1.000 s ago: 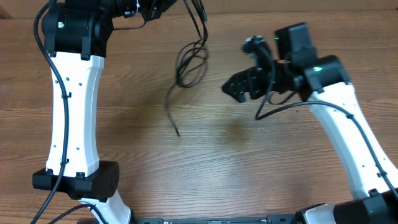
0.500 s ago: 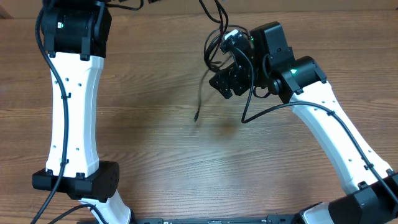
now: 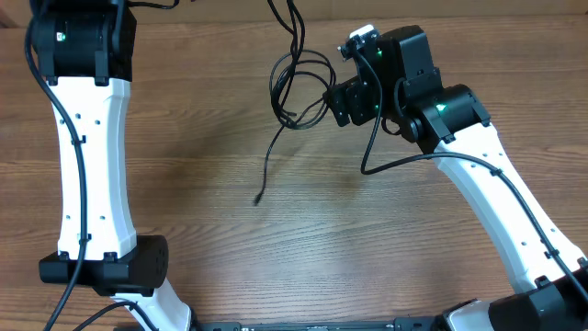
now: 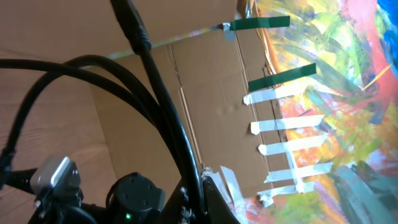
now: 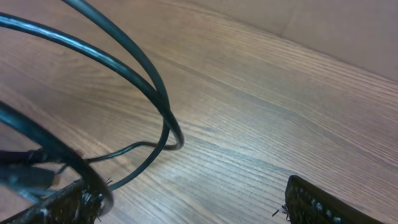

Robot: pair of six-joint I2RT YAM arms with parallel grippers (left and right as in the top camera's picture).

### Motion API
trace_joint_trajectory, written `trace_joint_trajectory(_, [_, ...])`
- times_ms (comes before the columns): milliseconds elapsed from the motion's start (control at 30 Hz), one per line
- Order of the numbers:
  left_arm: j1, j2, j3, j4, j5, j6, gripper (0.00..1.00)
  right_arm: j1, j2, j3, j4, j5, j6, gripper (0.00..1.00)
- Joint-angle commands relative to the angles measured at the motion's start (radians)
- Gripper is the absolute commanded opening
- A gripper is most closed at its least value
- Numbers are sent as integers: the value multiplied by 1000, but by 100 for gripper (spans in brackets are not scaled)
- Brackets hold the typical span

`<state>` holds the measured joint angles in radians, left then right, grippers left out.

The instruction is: Untangle cables

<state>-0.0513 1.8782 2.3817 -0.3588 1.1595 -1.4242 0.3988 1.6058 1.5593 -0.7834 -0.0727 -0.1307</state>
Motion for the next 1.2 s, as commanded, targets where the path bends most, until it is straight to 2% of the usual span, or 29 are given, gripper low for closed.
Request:
trace_joint_trajectory(0, [-9,-16,24,9,43,-77,4,-6,-30,24,21,26,35,91])
trace_joint_trajectory(367, [-9,-28,24,145,141,-200,4,-6,40,21,121,-63,83,91])
trace_joint_trajectory(700, [-11,-97,24,151,144,-196,4,-8,107,18,415,-39,87,90])
trace_joint_trajectory(900, [-11,-153,24,151,171,-202,4,-8,158,18,624,65,217,90])
trace_joint_trajectory(1067, [-11,-207,24,151,228,-282,4,-8,205,18,750,85,306,90])
trace_joint_trajectory(1167, [-7,-250,24,152,234,-305,4,-22,211,18,774,245,372,90])
